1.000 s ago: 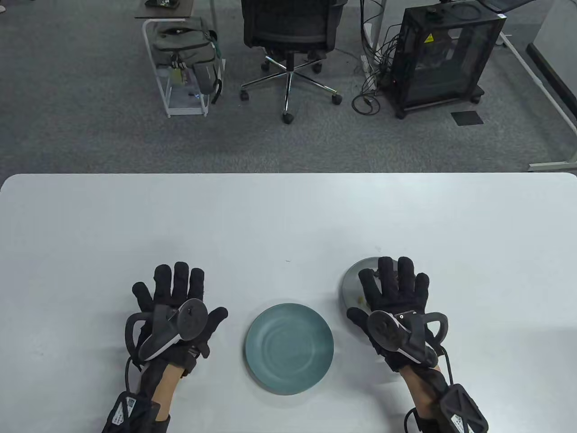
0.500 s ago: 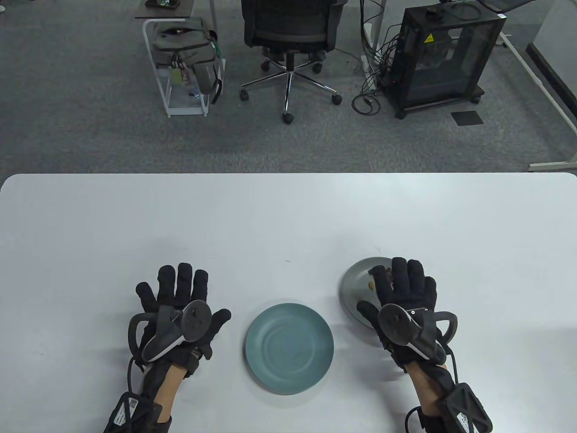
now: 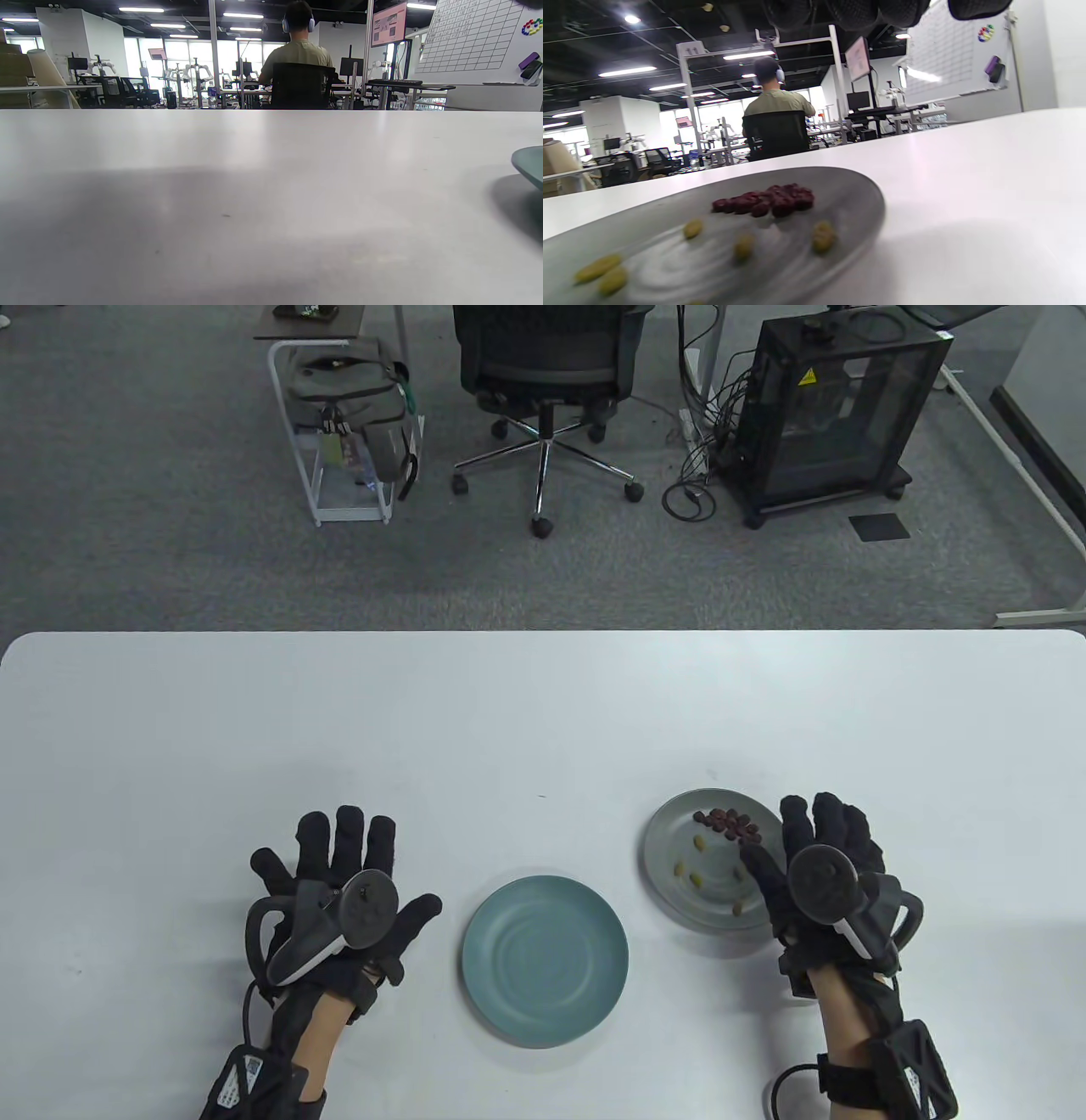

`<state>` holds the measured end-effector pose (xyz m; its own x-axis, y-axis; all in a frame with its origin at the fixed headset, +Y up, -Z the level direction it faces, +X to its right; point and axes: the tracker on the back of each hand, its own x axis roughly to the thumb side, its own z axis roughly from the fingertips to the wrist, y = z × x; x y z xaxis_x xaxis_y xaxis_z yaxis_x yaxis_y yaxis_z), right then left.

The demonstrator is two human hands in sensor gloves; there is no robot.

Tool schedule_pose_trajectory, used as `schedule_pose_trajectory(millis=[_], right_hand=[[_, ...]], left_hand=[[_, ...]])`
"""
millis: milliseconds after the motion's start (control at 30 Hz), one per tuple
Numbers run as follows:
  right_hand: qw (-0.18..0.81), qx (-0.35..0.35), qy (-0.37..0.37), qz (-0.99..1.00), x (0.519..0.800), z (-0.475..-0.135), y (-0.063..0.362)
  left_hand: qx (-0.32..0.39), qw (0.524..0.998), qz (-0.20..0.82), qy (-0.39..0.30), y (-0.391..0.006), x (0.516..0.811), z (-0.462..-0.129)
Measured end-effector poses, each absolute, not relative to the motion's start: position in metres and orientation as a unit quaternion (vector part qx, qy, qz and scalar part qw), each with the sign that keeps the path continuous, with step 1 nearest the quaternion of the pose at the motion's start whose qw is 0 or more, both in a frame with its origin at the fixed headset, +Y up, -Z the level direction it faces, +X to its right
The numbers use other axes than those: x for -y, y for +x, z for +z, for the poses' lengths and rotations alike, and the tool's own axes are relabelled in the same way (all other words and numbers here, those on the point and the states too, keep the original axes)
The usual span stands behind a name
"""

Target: Pick raisins with hand pinch into plate

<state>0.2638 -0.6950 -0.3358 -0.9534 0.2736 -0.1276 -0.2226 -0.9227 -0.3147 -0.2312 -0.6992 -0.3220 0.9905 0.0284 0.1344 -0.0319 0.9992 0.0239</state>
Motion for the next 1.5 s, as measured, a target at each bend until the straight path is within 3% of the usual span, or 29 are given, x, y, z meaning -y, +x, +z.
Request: schedule_pose_trajectory(millis=[433,833,1200,1500], right_hand=[[0.200,0.084,-0.204,0.955,0.715,-0.345,0.291],[0.177,-0.024,-0.272,0.946,0.734,-0.355,0.291],[0.197,-0.034,-0.304,0.931,0.740,-0.361,0.292],[0.301,-0.038,-0.329,0.894,0.749,-0.363,0.305]], left_hand=[[0.072,0.997,-0.016,0.026,-0.222,0.700,-0.319],[0.066,0.997,-0.011,0.027,-0.222,0.702,-0.320],[0.065,0.998,-0.011,0.022,-0.221,0.703,-0.319],[0.062,0.998,-0.007,0.011,-0.220,0.705,-0.319]])
